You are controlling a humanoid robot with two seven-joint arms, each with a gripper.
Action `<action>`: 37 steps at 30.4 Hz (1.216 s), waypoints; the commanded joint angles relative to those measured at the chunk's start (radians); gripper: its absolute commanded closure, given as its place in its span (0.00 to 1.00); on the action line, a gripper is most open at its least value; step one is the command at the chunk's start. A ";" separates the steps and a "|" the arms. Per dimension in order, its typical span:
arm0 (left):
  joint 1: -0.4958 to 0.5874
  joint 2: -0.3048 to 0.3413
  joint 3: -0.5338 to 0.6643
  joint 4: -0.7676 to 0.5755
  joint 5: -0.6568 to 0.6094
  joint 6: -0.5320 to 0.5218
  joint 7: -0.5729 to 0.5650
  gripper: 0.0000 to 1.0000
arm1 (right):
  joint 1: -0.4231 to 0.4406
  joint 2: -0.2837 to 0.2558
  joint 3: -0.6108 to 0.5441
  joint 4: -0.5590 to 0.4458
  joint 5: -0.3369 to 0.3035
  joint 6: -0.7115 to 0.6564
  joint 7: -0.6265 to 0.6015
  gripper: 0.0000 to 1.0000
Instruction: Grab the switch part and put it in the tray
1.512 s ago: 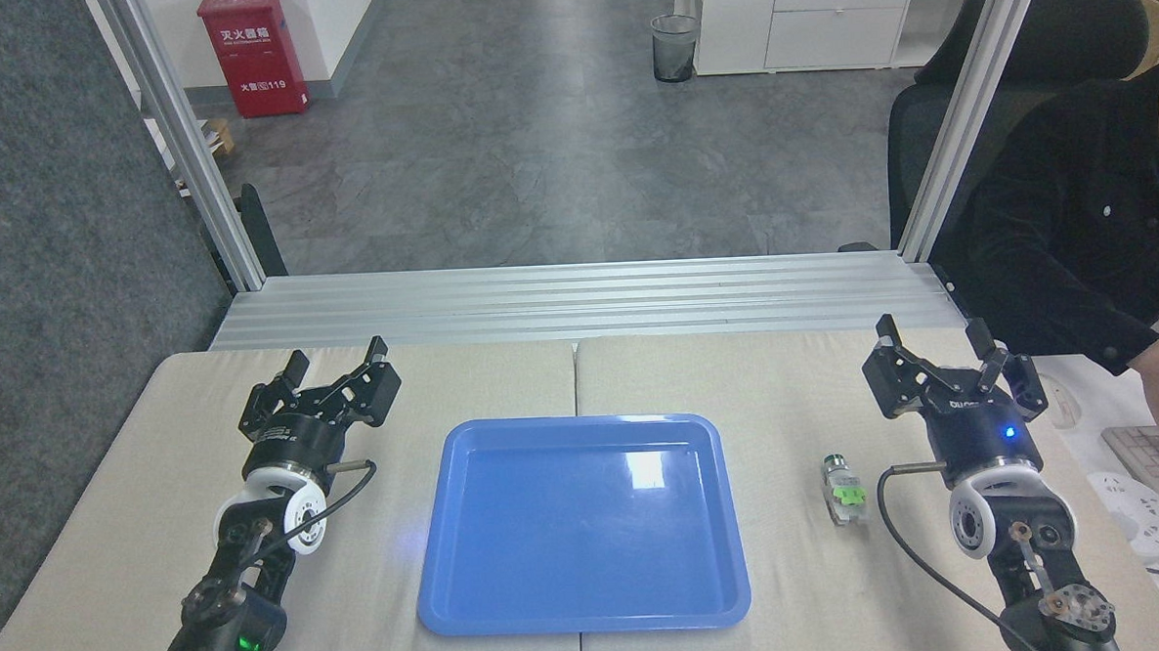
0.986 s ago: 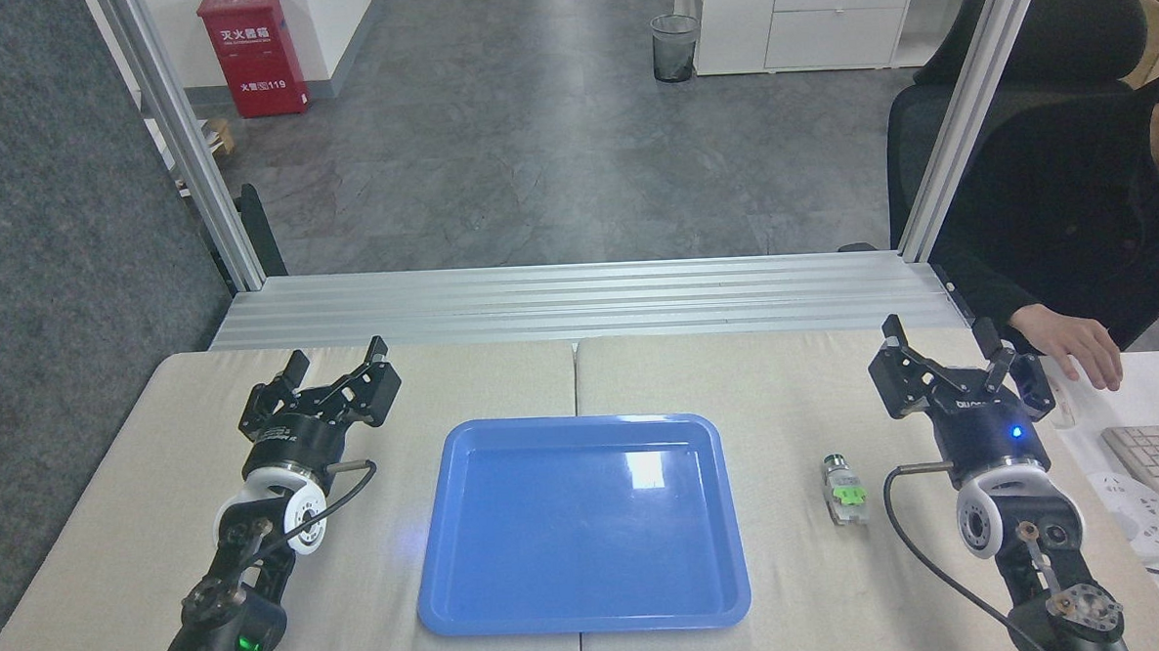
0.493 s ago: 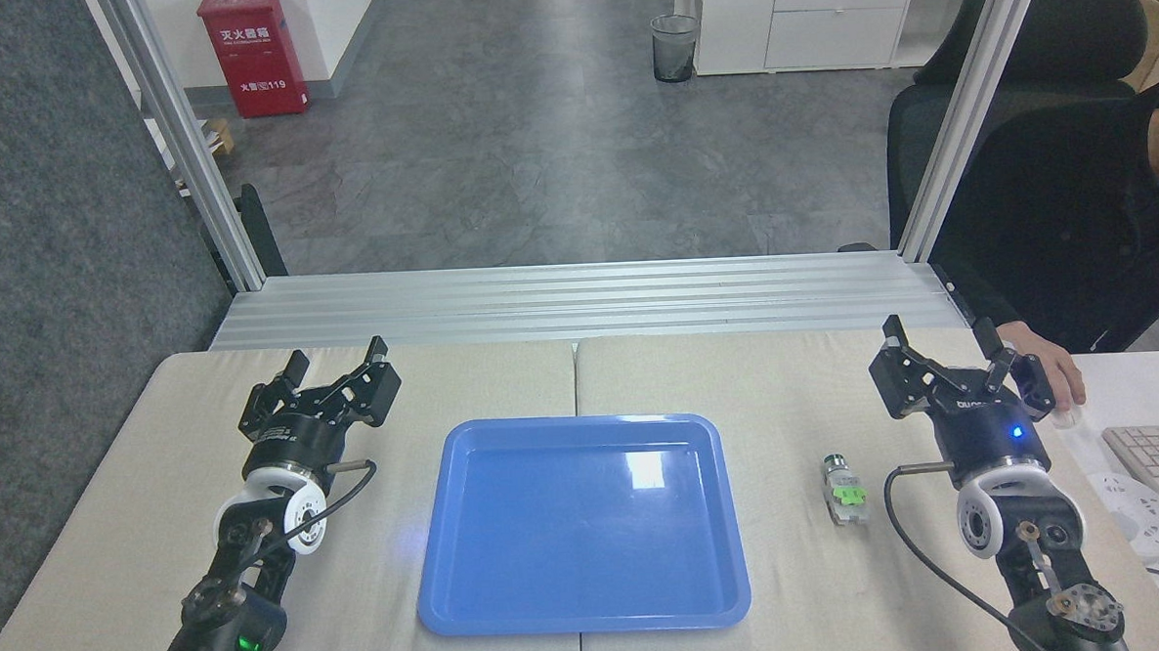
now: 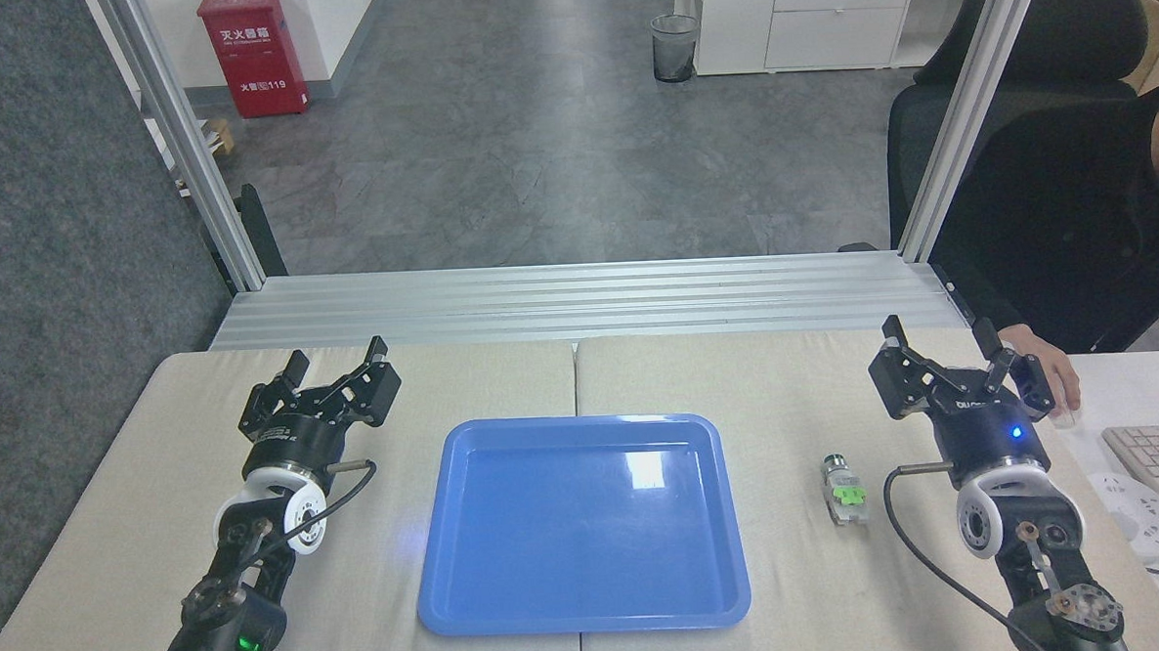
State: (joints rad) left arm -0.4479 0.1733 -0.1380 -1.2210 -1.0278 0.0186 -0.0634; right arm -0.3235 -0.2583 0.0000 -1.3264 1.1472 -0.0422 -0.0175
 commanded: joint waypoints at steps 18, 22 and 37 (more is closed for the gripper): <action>0.000 0.000 0.000 0.000 0.000 0.000 0.000 0.00 | 0.093 0.024 0.075 0.070 0.003 0.001 0.002 0.01; 0.000 0.000 0.000 0.000 0.000 0.000 0.000 0.00 | 0.103 0.025 0.075 0.095 0.000 0.005 0.045 0.01; 0.000 0.000 0.000 0.000 0.000 0.000 0.000 0.00 | 0.144 0.074 0.075 0.093 0.003 0.007 0.274 0.01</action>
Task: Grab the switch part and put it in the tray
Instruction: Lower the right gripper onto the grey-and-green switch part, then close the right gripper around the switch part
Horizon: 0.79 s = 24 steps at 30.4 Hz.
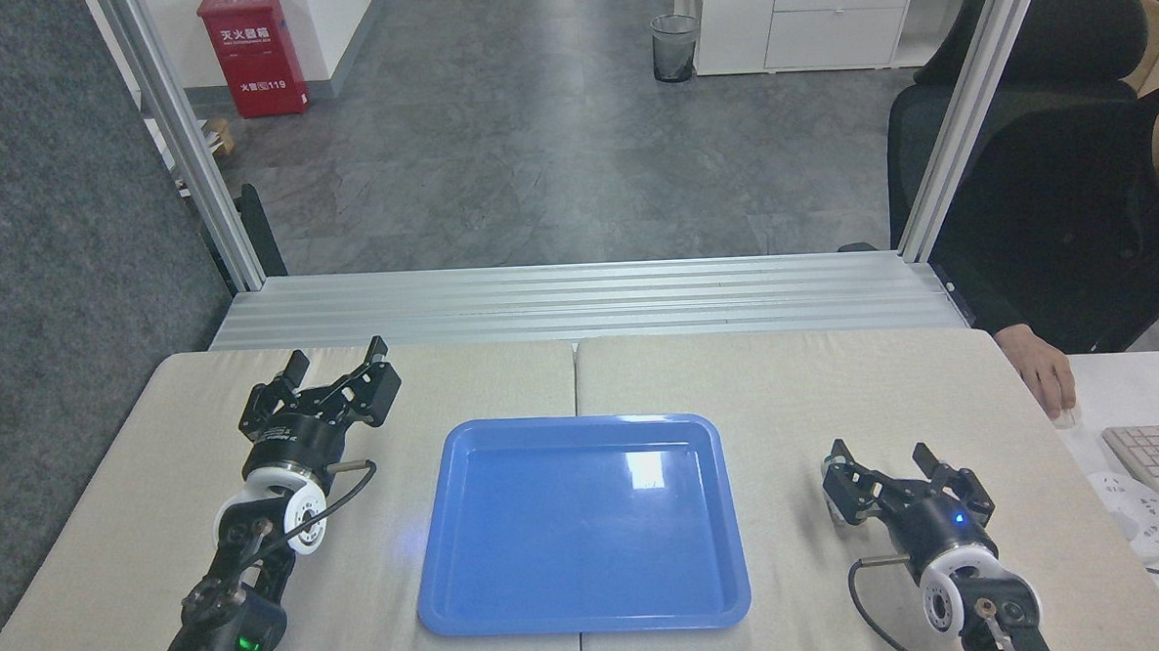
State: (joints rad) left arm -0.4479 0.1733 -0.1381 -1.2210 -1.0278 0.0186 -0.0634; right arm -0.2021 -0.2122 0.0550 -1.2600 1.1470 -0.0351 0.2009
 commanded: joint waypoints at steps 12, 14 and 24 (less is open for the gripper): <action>0.000 0.000 0.000 0.000 0.000 0.000 0.000 0.00 | 0.007 0.019 0.060 0.067 0.016 0.011 0.058 0.01; 0.000 0.000 0.000 0.000 0.000 0.000 0.000 0.00 | 0.007 0.020 0.060 0.067 0.014 0.012 0.058 0.01; 0.000 0.000 0.000 0.000 0.000 0.000 0.000 0.00 | -0.020 0.019 0.063 0.096 0.022 0.021 0.060 0.06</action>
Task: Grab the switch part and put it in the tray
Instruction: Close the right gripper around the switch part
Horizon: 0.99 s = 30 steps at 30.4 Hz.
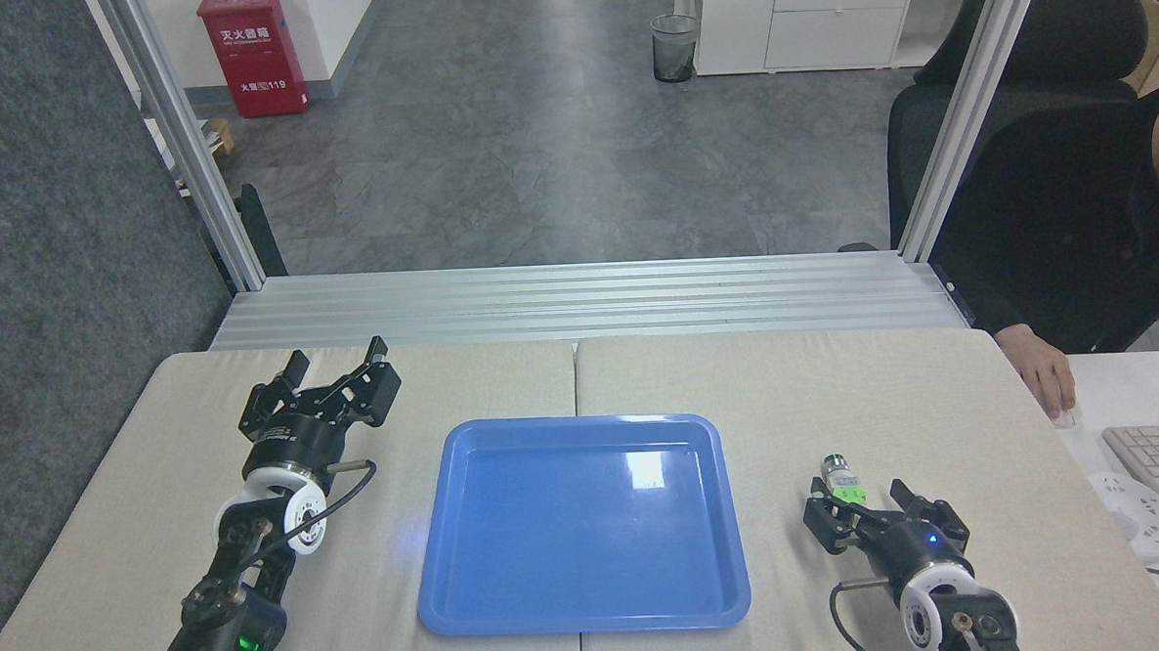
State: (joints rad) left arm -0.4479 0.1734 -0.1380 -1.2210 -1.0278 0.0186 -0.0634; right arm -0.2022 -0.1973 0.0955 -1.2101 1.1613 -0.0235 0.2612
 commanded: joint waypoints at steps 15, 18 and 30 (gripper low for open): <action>0.000 0.000 0.000 0.000 0.000 0.000 0.001 0.00 | -0.036 0.004 0.059 0.073 0.029 0.020 0.006 0.40; 0.000 0.000 0.000 0.000 0.000 0.000 0.001 0.00 | -0.032 0.007 0.061 0.073 0.031 0.020 0.015 0.40; 0.000 0.000 0.000 0.000 0.000 0.000 0.001 0.00 | -0.019 0.019 0.059 0.067 0.021 0.043 0.018 0.65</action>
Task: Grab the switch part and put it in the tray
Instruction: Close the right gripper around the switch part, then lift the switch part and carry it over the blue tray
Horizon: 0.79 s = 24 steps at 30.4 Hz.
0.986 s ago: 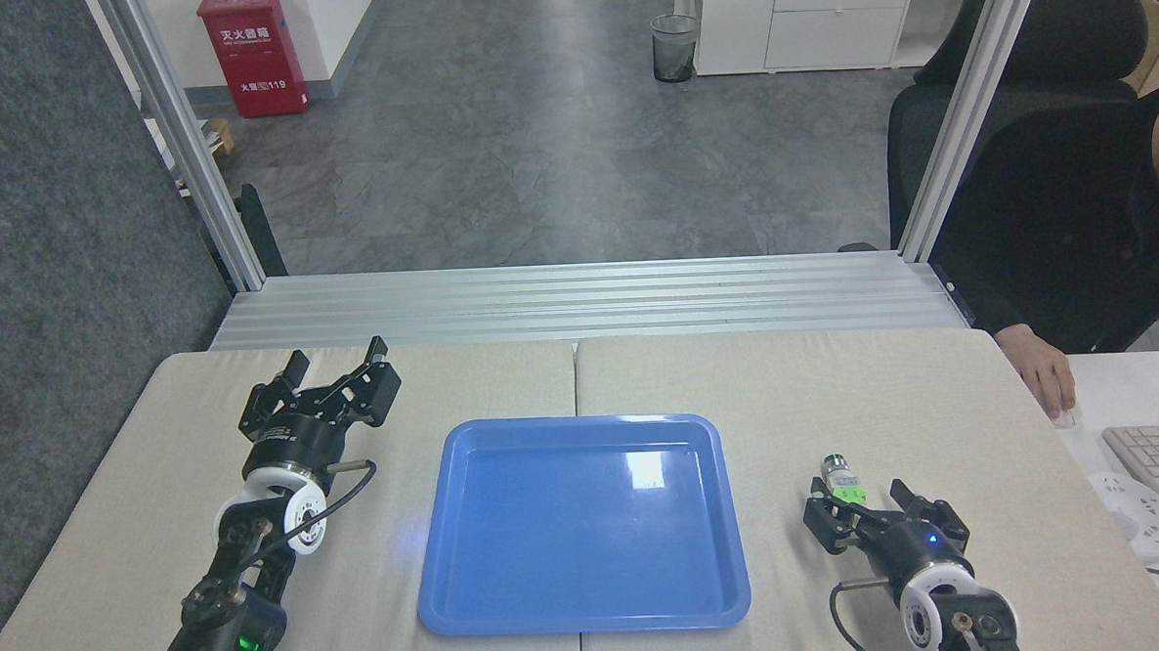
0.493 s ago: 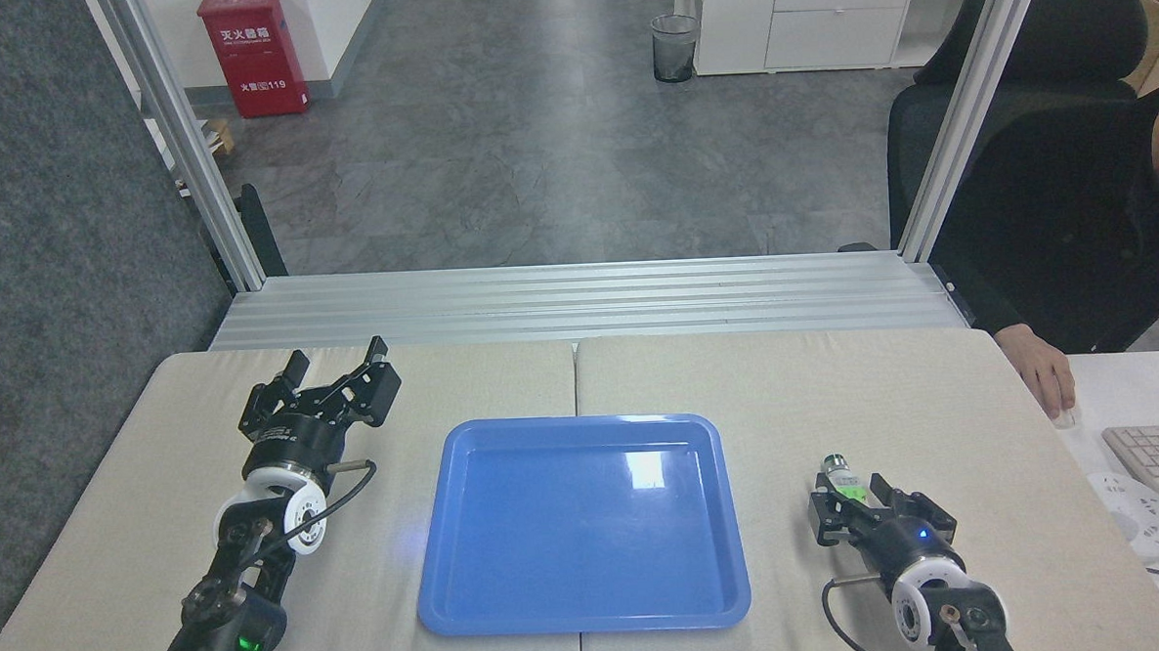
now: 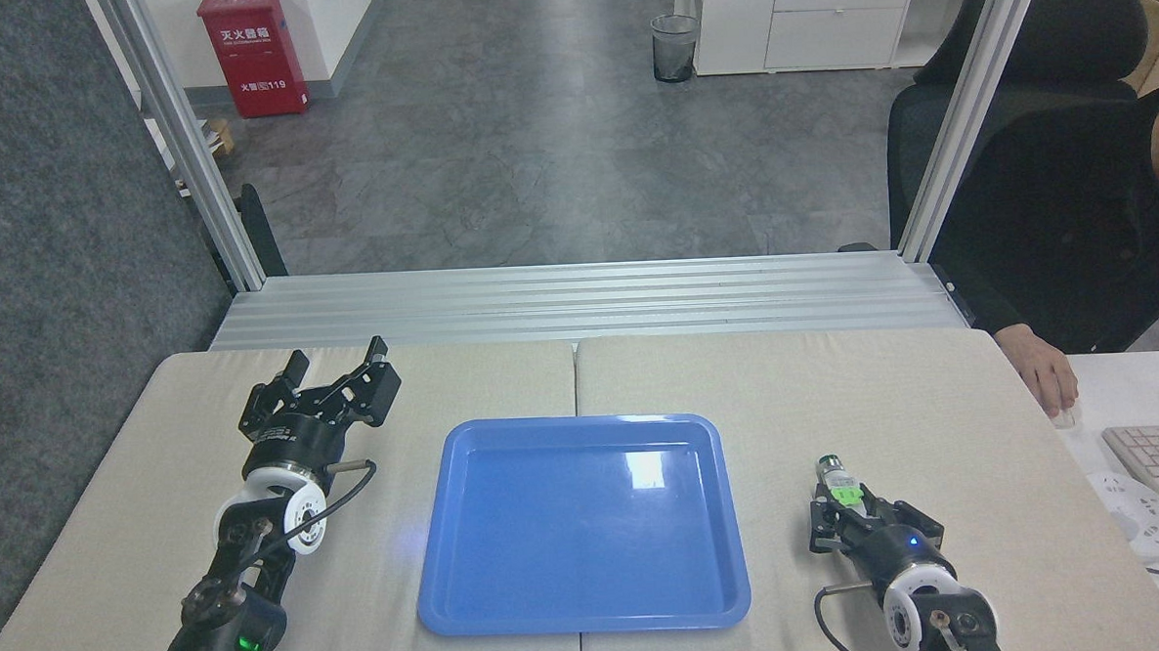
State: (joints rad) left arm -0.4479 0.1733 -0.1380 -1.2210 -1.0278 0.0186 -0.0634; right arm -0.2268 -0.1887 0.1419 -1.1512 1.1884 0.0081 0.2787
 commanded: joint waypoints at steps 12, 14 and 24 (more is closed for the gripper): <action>0.000 0.000 0.000 0.000 0.000 0.000 0.000 0.00 | -0.006 0.046 0.019 -0.231 -0.007 0.039 -0.018 0.91; 0.000 0.000 0.000 0.000 0.000 0.000 0.000 0.00 | -0.011 0.078 0.068 -0.277 0.002 0.042 -0.006 0.91; 0.000 0.000 0.000 0.000 0.000 0.000 0.000 0.00 | -0.016 0.184 0.350 -0.323 0.086 0.069 0.014 0.92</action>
State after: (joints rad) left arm -0.4479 0.1733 -0.1380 -1.2210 -1.0278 0.0186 -0.0634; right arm -0.2371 -0.1120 0.2421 -1.3231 1.2197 0.0712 0.2893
